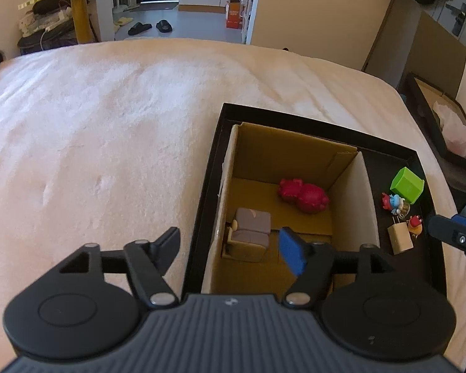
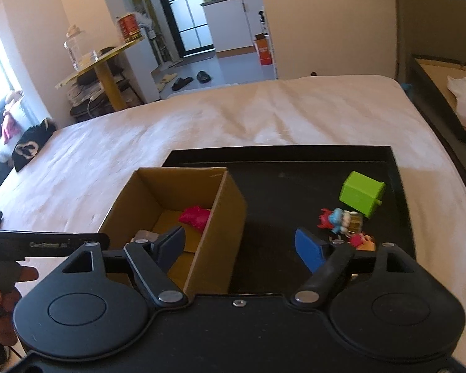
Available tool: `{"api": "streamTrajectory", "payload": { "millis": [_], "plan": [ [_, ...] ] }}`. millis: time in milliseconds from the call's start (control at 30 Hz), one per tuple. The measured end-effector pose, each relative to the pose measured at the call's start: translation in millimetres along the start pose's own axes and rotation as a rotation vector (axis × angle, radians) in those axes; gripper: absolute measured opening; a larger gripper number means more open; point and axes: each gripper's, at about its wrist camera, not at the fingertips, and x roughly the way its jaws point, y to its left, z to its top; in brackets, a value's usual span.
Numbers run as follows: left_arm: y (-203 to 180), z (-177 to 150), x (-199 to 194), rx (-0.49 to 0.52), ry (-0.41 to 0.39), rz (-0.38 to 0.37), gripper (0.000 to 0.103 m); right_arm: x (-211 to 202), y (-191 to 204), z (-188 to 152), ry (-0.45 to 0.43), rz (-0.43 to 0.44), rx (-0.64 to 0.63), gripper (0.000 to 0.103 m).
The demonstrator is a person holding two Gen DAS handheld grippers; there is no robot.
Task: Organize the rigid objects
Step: 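Return the right gripper to the tray and grasp the white charger plug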
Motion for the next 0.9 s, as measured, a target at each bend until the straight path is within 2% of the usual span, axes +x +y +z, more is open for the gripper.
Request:
{"api": "streamTrajectory", "payload": {
  "millis": [367, 467, 567, 667, 733, 833, 900],
  "plan": [
    [-15.3, 4.7, -5.6, 0.052, 0.006, 0.039, 0.076, -12.2, -36.7, -9.8, -0.028, -0.011, 0.088, 0.081],
    [-16.5, 6.8, -4.9, 0.067, 0.008, 0.053, 0.081, -12.2, -45.4, -12.9, -0.034, -0.021, 0.104, 0.087],
    [-15.3, 10.5, -4.1, 0.061, 0.016, 0.048, 0.083, -11.5, -53.0, -16.2, -0.038, -0.025, 0.118, 0.091],
    [-15.0, 11.6, -5.4, 0.109, 0.021, 0.024, 0.084, -11.8, -62.1, -18.7, -0.046, -0.036, 0.134, 0.092],
    [-13.4, 11.8, -6.8, 0.127, 0.018, 0.041, 0.084, -11.4, -67.6, -20.3, -0.051, -0.045, 0.146, 0.092],
    [-8.4, 13.4, -7.5, 0.136, 0.029, 0.023, 0.084, -10.3, -74.5, -23.6, -0.063, -0.063, 0.151, 0.092],
    [-7.7, 12.9, -6.2, 0.161, 0.029, 0.045, 0.084, -8.7, -78.8, -25.6, -0.065, -0.067, 0.152, 0.092]
  ]
}}
